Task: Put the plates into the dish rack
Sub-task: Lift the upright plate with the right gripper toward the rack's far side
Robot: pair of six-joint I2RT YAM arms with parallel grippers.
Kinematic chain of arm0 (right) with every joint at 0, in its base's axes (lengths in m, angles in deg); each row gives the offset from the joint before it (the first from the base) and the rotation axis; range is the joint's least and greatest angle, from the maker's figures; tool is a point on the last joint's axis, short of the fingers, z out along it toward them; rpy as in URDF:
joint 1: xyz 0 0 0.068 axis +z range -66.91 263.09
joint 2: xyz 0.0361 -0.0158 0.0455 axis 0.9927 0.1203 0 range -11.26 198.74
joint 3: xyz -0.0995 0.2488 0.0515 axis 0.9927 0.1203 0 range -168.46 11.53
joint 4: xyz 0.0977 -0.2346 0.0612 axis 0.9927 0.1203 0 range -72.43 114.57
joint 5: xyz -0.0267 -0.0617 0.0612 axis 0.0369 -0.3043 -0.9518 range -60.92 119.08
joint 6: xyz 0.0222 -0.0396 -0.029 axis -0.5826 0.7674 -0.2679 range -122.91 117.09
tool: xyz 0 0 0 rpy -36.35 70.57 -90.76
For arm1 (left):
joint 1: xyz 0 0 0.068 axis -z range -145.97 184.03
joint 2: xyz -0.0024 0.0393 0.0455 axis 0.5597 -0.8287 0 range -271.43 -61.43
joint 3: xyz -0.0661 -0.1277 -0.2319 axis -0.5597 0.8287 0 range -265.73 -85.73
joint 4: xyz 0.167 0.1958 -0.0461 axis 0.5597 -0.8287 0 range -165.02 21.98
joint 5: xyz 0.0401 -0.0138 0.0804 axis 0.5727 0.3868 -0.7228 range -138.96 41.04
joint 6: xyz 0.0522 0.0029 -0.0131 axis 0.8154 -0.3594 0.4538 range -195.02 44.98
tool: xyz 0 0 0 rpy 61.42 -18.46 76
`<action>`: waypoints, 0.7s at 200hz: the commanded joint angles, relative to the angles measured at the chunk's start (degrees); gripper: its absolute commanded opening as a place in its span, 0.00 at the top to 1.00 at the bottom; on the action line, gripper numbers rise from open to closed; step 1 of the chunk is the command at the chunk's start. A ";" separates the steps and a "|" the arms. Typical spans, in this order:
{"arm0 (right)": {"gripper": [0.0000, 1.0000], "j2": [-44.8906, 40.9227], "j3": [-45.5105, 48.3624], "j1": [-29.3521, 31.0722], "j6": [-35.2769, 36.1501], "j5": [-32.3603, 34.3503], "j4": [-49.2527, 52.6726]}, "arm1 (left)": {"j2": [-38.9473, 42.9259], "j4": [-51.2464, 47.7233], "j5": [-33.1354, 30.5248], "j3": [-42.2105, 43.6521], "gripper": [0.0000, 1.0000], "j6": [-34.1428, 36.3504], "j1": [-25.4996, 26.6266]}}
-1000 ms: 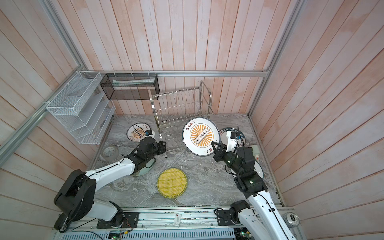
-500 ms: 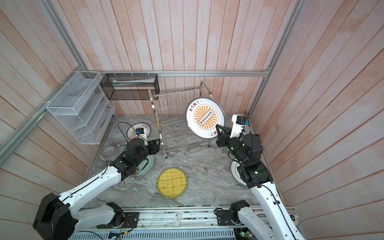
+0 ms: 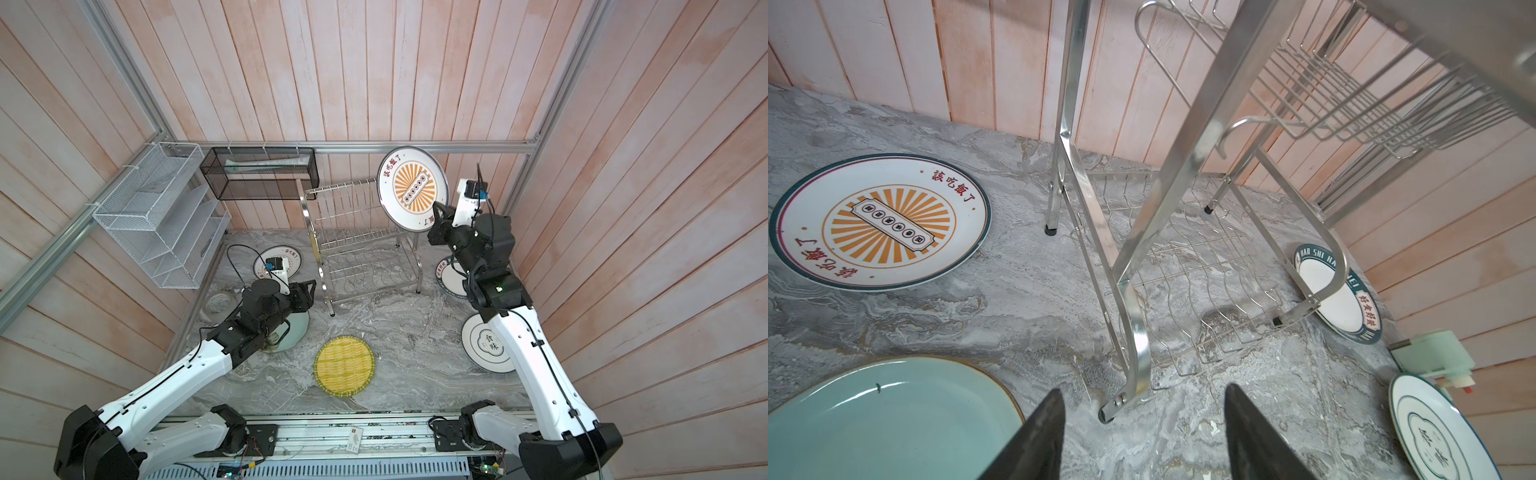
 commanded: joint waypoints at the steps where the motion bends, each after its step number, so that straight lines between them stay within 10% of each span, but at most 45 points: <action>1: 1.00 1.77 -4.74 -0.24 1.43 2.10 -5.12 | 2.52 1.57 0.99 1.97 0.38 1.38 -0.04; 140: 1.00 18.48 -21.66 5.05 8.65 15.74 -0.93 | 0.19 7.54 4.75 2.53 0.38 -3.63 1.24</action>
